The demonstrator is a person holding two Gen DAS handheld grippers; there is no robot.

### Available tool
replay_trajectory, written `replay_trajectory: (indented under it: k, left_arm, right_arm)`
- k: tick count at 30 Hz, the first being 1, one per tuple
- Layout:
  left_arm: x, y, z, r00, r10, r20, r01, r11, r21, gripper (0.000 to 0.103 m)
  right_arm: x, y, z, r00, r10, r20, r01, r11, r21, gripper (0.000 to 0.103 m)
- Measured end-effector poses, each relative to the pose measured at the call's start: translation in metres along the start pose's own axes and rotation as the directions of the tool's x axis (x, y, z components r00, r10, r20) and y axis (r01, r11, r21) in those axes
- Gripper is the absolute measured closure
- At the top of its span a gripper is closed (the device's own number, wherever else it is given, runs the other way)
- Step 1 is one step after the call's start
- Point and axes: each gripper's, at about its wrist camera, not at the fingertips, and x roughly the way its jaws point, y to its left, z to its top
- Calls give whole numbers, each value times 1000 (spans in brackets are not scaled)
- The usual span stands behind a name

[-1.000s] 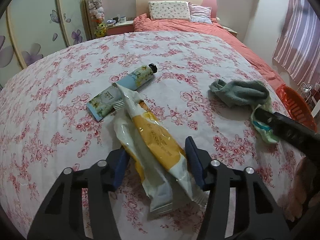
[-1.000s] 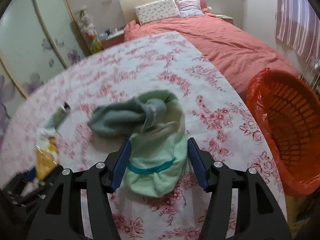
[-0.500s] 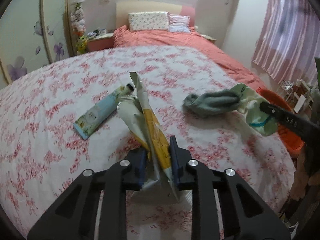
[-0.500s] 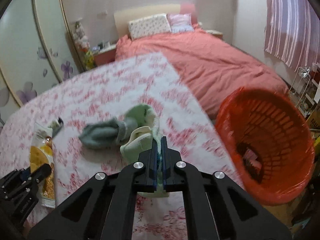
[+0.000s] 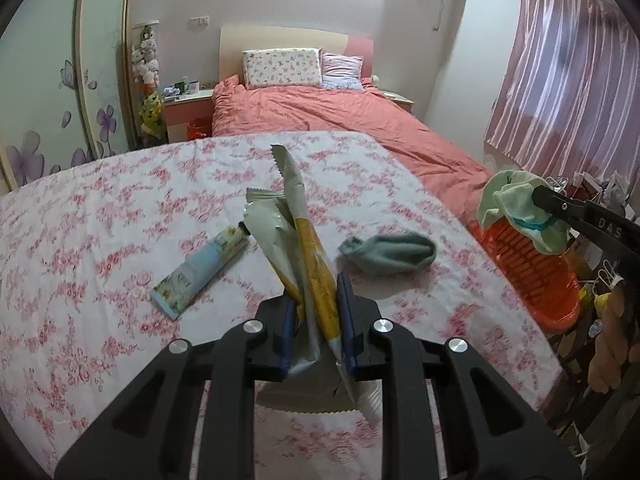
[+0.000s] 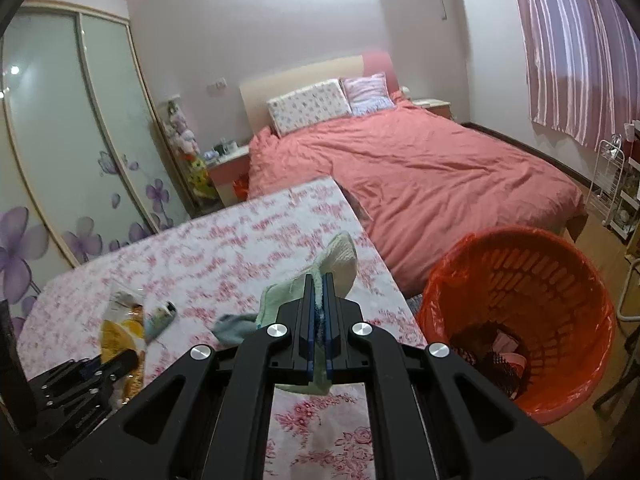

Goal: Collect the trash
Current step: 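Carry the snack bag and green cloth over the basket and open both grippers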

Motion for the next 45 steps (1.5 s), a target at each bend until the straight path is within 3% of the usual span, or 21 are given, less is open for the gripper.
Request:
replay_trajectory:
  k: [8,16,25,33,36,40,42,44,45]
  left_arm:
    - [-10,-44,18,997,-72,29,70,995,67,84]
    - [-8,-110,32,983,-181,30,174,971,162,84]
    - [24,-205,43,943,-329,-47,331,911,245,84]
    - [66,-273,37,914,-388,-116,404,857,321,84]
    - [85,-287,34,912,-383,-148,411,852,324,80]
    - [110,-292,33,921,-347,-177,387,867,313,62]
    - [122,-290,31,929,-316,-190,362,880,307,54]
    - [130,-286,29,936,-293,-198,342,890,303,52]
    - [134,-282,28,940,-278,-200,329,896,300,51]
  right_arm:
    - [-27,-13,11,996,-7,89,6,1000,11,99]
    - [-48,-55,14,986,-76,149,68,996,59,99]
    - [-51,-115,9,972,-175,154,153,978,144,99]
    - [-34,-164,6,969,-213,123,179,955,237,99]
    - [-29,-178,2,971,-211,110,177,950,257,99]
    - [-17,-190,-3,979,-187,78,160,950,268,99]
    - [-11,-199,-5,982,-182,57,160,947,279,93]
    - [-10,-204,-9,981,-187,46,167,944,284,76]
    - [-8,-204,-12,980,-195,40,176,942,286,63]
